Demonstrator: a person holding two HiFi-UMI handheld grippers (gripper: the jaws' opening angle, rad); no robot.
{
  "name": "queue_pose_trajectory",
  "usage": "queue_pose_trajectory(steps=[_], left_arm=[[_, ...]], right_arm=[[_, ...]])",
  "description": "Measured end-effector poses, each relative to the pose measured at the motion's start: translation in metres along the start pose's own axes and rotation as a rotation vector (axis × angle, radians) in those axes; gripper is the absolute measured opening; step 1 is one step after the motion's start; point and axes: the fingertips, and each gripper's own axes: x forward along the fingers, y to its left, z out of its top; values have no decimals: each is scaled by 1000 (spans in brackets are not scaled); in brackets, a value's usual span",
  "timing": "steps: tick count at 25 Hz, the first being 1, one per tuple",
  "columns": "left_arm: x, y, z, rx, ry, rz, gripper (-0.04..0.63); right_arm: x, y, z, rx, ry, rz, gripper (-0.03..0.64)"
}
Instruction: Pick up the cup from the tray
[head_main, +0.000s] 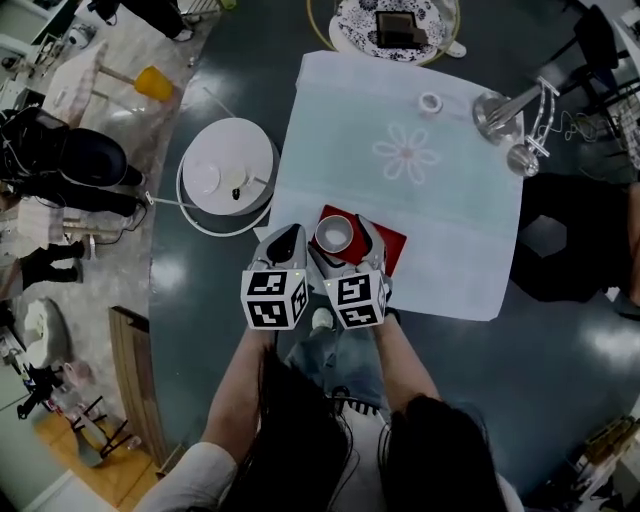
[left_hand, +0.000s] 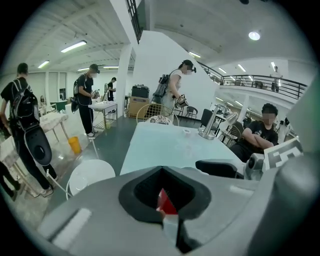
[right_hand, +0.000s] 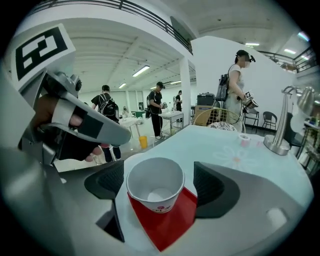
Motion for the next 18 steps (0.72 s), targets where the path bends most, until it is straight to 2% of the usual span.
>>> queue_pose_trajectory(steps=[2, 5, 7, 13, 18], left_arm=[[0, 1, -3, -9, 6, 3, 1], [-1, 5, -8, -22, 15, 13, 1], [-1, 6, -9, -18, 18, 16, 1], [-4, 8, -6, -10, 17, 17, 1], [-5, 2, 5, 11, -10, -4, 1]], right_arm=[[2, 0, -2, -8, 4, 7, 437], [8, 2, -2, -8, 15, 24, 433], [12, 1, 0, -3, 14, 32, 398], [12, 3, 2, 1, 23, 41, 389], [-4, -11, 19, 13, -29, -11, 383]])
